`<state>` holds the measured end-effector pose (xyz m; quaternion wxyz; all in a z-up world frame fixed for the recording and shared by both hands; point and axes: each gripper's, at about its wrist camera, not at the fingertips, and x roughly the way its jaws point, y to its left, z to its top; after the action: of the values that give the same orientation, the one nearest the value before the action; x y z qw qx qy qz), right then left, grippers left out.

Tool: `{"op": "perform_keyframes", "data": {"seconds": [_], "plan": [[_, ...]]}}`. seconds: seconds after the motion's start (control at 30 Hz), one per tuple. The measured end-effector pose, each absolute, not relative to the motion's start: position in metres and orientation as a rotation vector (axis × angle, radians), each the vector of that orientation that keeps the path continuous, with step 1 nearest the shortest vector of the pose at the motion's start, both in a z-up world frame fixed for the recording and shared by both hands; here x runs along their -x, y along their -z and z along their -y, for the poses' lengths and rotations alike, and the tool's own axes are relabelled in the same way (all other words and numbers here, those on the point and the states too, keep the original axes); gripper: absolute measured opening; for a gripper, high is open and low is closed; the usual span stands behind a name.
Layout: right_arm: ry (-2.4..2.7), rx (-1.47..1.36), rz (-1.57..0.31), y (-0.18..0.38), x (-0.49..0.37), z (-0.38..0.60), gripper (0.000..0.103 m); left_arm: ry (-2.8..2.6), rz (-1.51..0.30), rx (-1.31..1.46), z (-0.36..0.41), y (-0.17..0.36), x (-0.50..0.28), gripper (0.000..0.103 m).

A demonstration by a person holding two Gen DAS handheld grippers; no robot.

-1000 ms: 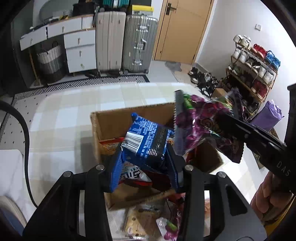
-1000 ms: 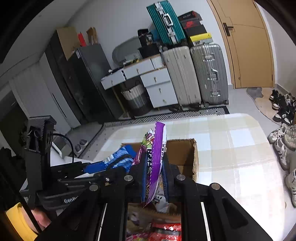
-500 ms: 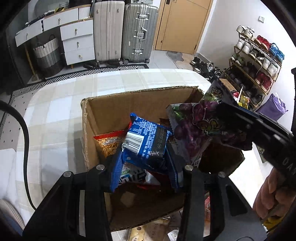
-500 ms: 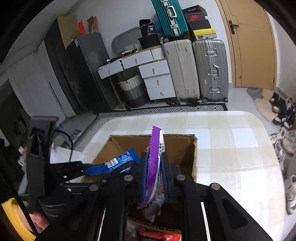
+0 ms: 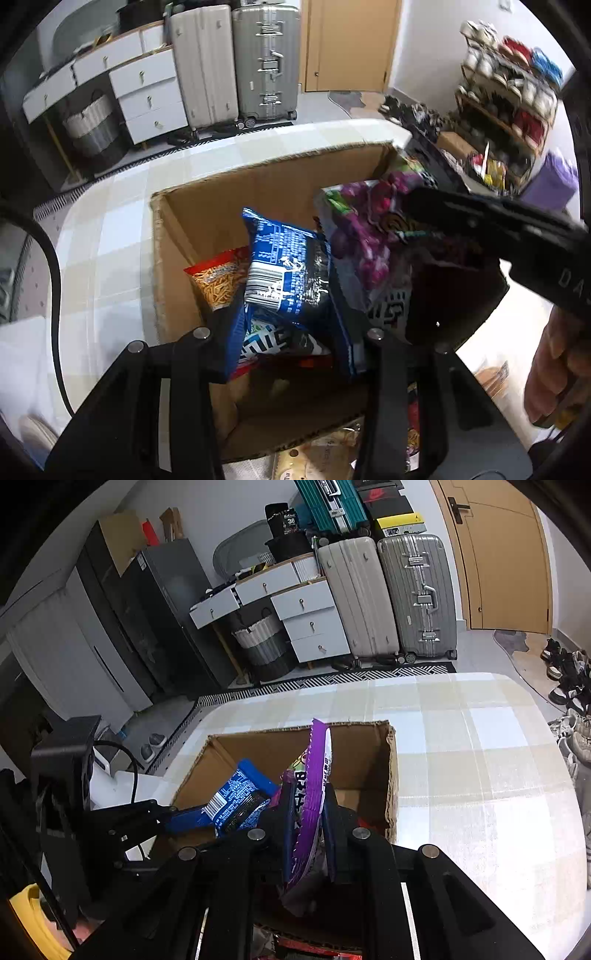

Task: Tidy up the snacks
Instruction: 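Open both grippers to drop the two packs into the box, then withdraw both grippers from the box back toward the remaining snacks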

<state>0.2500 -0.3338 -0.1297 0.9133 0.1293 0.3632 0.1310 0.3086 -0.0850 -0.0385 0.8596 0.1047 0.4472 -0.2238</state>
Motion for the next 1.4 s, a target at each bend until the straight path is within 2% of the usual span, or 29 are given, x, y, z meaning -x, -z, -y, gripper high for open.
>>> {"op": "perform_keyframes", "data": {"seconds": [0.37, 0.53, 0.6, 0.63, 0.67, 0.7, 0.8, 1.03, 1.13, 1.2, 1.3, 1.4], "plan": [[-0.274, -0.298, -0.858, 0.142, -0.258, 0.339, 0.014, 0.488, -1.023, -0.237, 0.097, 0.042, -0.32, 0.039], [-0.278, -0.25, -0.876, 0.137, -0.256, 0.335, 0.014, 0.429, -0.995, -0.222, 0.088, 0.032, -0.321, 0.048], [-0.256, -0.213, -0.878, 0.132, -0.254, 0.331, 0.021, 0.396, -0.973, -0.225, 0.086, 0.026, -0.321, 0.064], [-0.241, -0.195, -0.872, 0.129, -0.252, 0.33, 0.024, 0.393, -0.954, -0.223, 0.085, 0.022, -0.319, 0.068], [-0.24, -0.175, -0.857, 0.125, -0.248, 0.329, 0.033, 0.395, -0.938, -0.22, 0.084, 0.018, -0.316, 0.08], [-0.239, -0.163, -0.839, 0.121, -0.245, 0.328, 0.045, 0.397, -0.922, -0.212, 0.082, 0.014, -0.314, 0.084], [-0.193, -0.112, -0.762, 0.108, -0.234, 0.328, 0.066, 0.384, -0.908, -0.171, 0.074, 0.005, -0.308, 0.084], [-0.196, -0.108, -0.691, 0.083, -0.21, 0.328, 0.067, 0.378, -0.884, -0.091, 0.053, -0.015, -0.286, 0.086], [-0.194, -0.096, -0.665, 0.075, -0.197, 0.326, 0.07, 0.381, -0.85, -0.082, 0.047, -0.025, -0.264, 0.091], [-0.192, -0.085, -0.632, 0.066, -0.186, 0.326, 0.081, 0.37, -0.82, -0.088, 0.043, -0.032, -0.25, 0.102], [-0.201, -0.083, -0.565, 0.052, -0.162, 0.325, 0.087, 0.348, -0.681, -0.071, 0.031, -0.055, -0.214, 0.102], [-0.195, -0.093, -0.507, 0.036, -0.139, 0.327, 0.091, 0.336, -0.645, -0.041, 0.022, -0.071, -0.196, 0.102]]}}
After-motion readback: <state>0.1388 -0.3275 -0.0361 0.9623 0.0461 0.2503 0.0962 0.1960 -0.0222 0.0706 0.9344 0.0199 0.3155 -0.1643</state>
